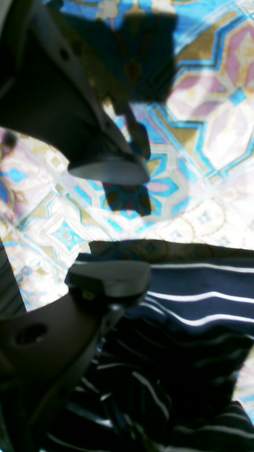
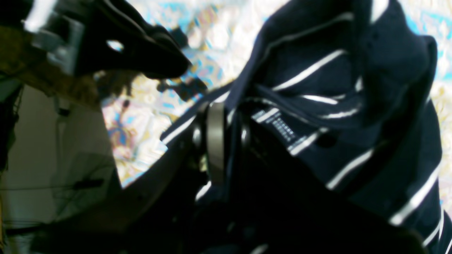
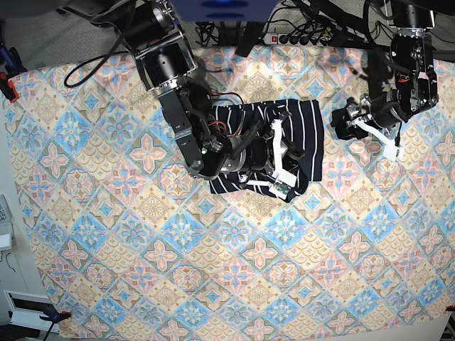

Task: Fold the T-shirt properly
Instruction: 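Fold the shirt end with the right gripper toward the left gripper, then press the folded end down with the right gripper and release it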

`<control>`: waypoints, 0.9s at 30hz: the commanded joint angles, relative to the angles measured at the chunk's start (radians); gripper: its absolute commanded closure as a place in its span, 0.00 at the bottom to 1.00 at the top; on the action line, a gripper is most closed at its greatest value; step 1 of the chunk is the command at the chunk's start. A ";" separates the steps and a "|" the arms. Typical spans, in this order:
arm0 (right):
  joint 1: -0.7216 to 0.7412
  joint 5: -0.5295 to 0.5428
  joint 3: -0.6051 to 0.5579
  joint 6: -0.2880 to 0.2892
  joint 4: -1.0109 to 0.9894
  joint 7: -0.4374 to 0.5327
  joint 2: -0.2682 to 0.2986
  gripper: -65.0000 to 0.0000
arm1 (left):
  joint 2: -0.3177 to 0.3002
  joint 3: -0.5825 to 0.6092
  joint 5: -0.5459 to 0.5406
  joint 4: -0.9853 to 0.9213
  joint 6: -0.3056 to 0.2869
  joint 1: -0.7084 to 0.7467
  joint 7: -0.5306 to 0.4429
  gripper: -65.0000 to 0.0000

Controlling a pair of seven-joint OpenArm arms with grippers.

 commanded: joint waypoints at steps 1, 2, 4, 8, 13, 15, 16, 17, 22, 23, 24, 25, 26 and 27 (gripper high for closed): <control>0.020 0.030 -0.031 0.008 0.001 0.057 -0.021 0.93 | -0.004 -0.008 -0.001 0.015 -0.006 -0.006 -0.008 0.47; 0.020 0.030 -0.048 0.008 -0.019 0.080 -0.021 0.93 | 0.001 -0.010 0.006 0.015 -0.006 -0.006 -0.008 0.47; 0.036 0.030 -0.079 0.008 -0.080 0.115 -0.021 0.93 | 0.001 -0.010 0.015 0.015 -0.006 -0.006 -0.010 0.47; 0.056 0.030 -0.157 0.008 -0.152 0.160 -0.021 0.93 | -0.001 -0.011 0.015 0.015 -0.006 -0.006 -0.011 0.47; 0.084 0.029 -0.211 0.008 -0.177 0.217 -0.021 0.93 | -0.002 -0.011 0.015 0.015 -0.006 -0.004 -0.010 0.48; 0.107 0.029 -0.209 0.008 -0.204 0.253 -0.021 0.93 | -0.002 -0.011 0.015 0.015 -0.006 -0.003 -0.010 0.48; 0.122 0.029 -0.209 0.008 -0.223 0.263 -0.021 0.93 | -0.001 -0.011 0.015 0.015 -0.006 -0.003 -0.010 0.48; 0.133 0.029 -0.209 0.008 -0.235 0.270 -0.021 0.93 | 0.001 -0.011 0.015 0.015 -0.006 -0.003 -0.010 0.48; 0.170 0.029 -0.208 0.008 -0.270 0.283 -0.021 0.93 | 0.002 -0.005 0.015 0.015 -0.006 -0.003 -0.008 0.48; 0.179 0.029 -0.208 0.008 -0.281 0.304 -0.021 0.93 | 0.002 -0.005 0.015 0.015 -0.008 -0.003 -0.008 0.48; 0.187 0.029 -0.208 0.008 -0.290 0.316 -0.021 0.91 | 0.002 -0.005 0.015 0.015 -0.008 -0.003 -0.008 0.48; 0.190 0.029 -0.208 0.008 -0.301 0.326 -0.021 0.90 | 0.002 -0.005 0.015 0.015 -0.010 -0.003 -0.008 0.48; 0.191 0.029 -0.208 0.008 -0.315 0.329 -0.021 0.87 | 0.002 -0.005 0.015 0.015 -0.010 -0.003 -0.008 0.48; 0.191 0.029 -0.208 0.008 -0.319 0.330 -0.021 0.84 | 0.002 -0.005 0.015 0.015 -0.010 -0.001 -0.008 0.48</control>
